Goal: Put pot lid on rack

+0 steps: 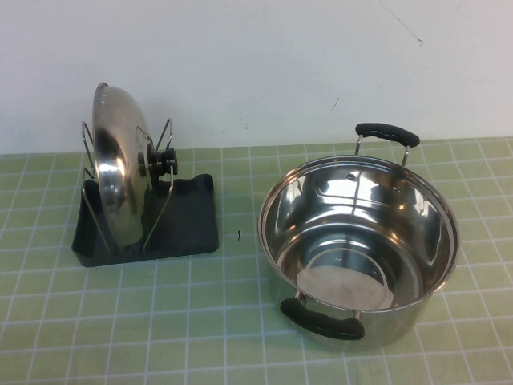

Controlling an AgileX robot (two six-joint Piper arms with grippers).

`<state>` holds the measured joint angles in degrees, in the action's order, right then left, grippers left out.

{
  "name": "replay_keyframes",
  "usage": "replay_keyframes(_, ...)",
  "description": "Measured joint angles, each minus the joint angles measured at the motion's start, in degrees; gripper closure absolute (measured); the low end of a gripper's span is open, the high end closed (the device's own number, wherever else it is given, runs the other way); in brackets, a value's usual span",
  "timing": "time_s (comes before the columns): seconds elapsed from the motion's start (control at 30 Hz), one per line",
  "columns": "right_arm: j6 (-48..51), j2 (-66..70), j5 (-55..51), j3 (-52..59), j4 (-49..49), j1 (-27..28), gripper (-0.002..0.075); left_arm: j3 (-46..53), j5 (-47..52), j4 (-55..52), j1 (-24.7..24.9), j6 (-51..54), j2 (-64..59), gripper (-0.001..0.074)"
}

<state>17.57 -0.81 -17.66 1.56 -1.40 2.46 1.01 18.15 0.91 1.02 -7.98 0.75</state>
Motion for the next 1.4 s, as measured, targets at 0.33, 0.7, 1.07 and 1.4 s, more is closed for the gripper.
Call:
replay_keyframes(0.33, -2.03, 0.00, -2.05, -0.11, 0.28, 0.38, 0.0727, 0.00, 0.03, 0.00, 0.00, 0.11, 0.00, 0.0736)
replay_keyframes(0.7, -9.67, 0.00, -1.95, -0.11, 0.52, 0.49, 0.0727, 0.00, 0.03, 0.00, 0.00, 0.09, 0.00, 0.0737)
replay_keyframes(1.07, -10.30, 0.00, -1.87, -0.11, 0.17, 0.49, 0.0727, 0.00, 0.03, 0.00, 0.00, 0.34, 0.00, 0.0737)
replay_keyframes(1.4, -10.30, 0.00, -1.87, -0.11, 0.06, 0.49, 0.0727, 0.00, 0.03, 0.00, 0.00, 0.34, 0.00, 0.0736)
